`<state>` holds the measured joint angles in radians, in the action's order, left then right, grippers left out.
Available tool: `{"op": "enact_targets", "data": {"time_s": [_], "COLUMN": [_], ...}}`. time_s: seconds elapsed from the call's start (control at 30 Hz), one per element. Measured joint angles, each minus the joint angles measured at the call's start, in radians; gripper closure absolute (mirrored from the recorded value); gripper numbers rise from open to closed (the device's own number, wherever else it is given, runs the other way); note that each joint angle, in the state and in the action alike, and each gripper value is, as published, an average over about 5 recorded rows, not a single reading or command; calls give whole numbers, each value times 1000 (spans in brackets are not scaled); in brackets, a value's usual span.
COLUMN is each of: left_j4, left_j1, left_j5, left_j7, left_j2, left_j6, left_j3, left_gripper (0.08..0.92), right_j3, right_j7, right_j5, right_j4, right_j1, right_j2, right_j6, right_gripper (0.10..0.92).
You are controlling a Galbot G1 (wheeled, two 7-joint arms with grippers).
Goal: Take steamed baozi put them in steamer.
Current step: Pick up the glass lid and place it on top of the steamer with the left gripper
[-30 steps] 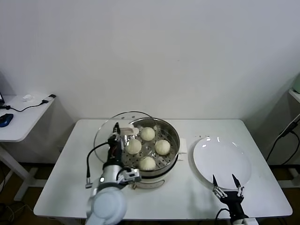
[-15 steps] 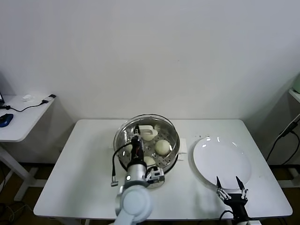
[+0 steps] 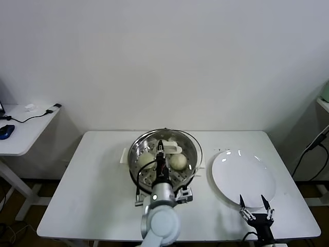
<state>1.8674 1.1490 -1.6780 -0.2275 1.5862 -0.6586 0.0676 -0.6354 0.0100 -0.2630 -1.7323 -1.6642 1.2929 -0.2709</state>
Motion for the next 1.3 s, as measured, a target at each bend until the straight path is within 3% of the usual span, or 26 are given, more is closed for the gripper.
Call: {"op": "enact_targets", "data": {"time_s": [1.1, 1.3], "left_j4": [-63, -58], "left_j1": [18, 32], "left_j5": [-104, -109], "left_j7": [23, 18], "left_j2": [19, 19], "left_j6": [24, 33], "left_j3": [-46, -44], "left_gripper": [865, 781], "right_j3": [21, 21], "right_j7": [-9, -10], "right_j5": [15, 18], "right_j4": [30, 29], "right_j1": [7, 7], "right_j2": [5, 3], "right_j6": [-27, -31], "right_gripper": [203, 203]}}
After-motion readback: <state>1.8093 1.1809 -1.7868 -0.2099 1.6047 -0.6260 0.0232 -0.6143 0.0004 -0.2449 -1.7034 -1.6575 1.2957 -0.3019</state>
